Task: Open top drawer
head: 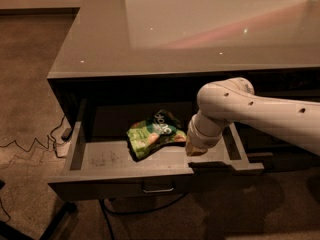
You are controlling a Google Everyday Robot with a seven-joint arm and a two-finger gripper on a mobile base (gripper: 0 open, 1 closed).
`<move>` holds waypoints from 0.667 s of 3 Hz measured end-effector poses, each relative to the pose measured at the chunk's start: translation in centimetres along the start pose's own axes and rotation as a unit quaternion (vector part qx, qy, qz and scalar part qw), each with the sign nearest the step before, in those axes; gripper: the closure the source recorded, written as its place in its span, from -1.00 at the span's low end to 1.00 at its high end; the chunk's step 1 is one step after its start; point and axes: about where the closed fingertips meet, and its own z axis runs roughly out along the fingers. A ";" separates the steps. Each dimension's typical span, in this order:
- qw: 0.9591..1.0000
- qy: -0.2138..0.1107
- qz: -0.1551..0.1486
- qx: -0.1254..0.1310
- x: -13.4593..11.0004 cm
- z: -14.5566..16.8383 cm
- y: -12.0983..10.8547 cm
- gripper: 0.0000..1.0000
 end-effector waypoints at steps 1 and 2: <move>1.000 -0.001 0.001 -0.007 -0.1 0.6 -0.1 1.00; 1.000 -0.001 0.001 -0.007 -0.1 0.6 -0.1 1.00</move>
Offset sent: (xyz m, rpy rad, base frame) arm -0.0663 -0.0165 -0.0536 -0.0289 0.1289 0.0262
